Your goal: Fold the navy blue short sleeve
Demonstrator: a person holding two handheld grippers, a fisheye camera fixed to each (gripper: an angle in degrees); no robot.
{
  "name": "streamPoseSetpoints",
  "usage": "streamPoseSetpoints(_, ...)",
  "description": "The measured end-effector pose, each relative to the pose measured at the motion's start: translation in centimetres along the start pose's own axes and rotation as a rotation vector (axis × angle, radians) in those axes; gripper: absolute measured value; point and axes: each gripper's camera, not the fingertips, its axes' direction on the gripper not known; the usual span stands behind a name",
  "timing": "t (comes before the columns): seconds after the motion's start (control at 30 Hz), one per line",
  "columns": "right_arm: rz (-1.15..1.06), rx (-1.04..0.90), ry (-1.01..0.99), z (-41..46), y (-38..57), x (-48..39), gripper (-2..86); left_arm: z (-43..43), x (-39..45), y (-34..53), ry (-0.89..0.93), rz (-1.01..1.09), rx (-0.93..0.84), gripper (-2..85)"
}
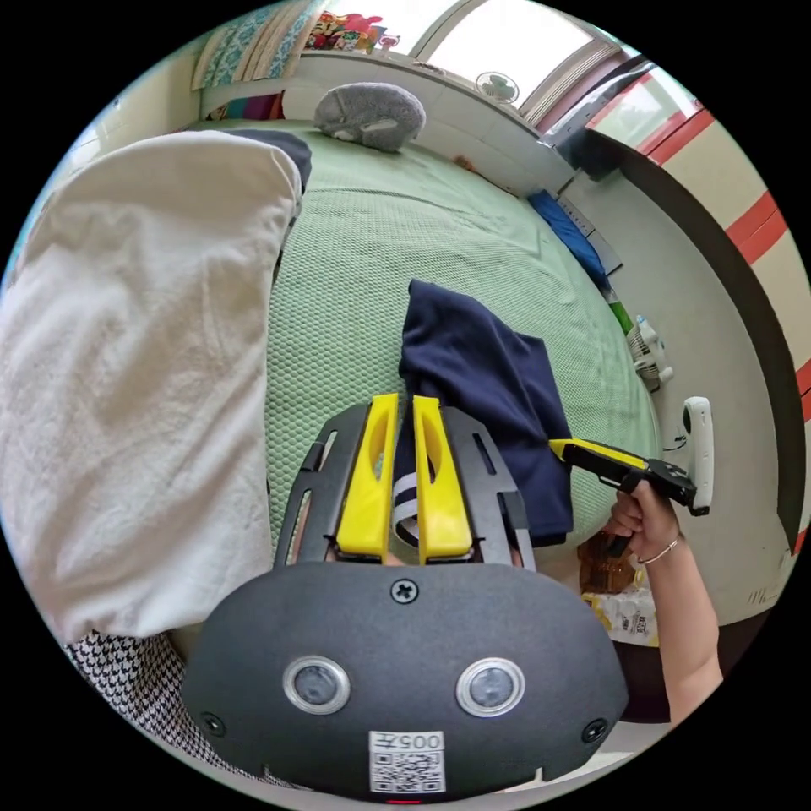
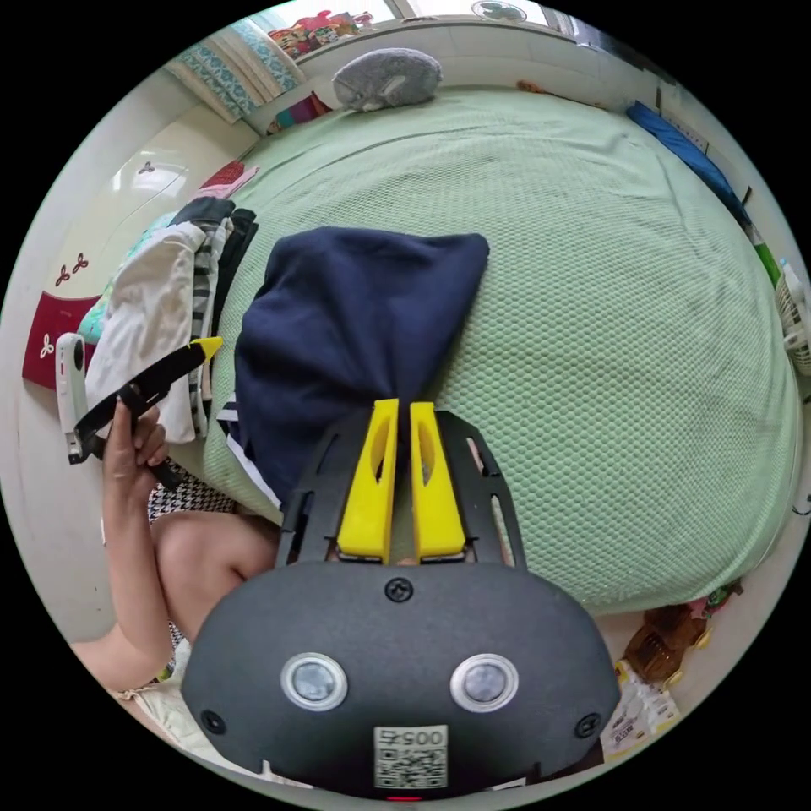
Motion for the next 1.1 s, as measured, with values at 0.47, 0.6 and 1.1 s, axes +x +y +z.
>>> streamPoseSetpoints(0.47, 0.177, 0.062, 0.283, -3.9, -1.3, 8.8, -1.2, 1.3, 9.9, -0.7, -0.093, 0.168, -0.14, 2.6)
streamPoseSetpoints(0.6, 0.261, 0.076, 0.371, -5.3, -1.0, 12.8, -0.8, 1.5, 12.6, -0.8, -0.019, 0.211, -0.183, 0.0)
streamPoseSetpoints(1.1, 0.465, 0.128, 0.585, -8.2, 0.0, 20.7, 3.3, -3.4, 19.9, -0.1, 0.077, 0.403, -0.232, -0.6)
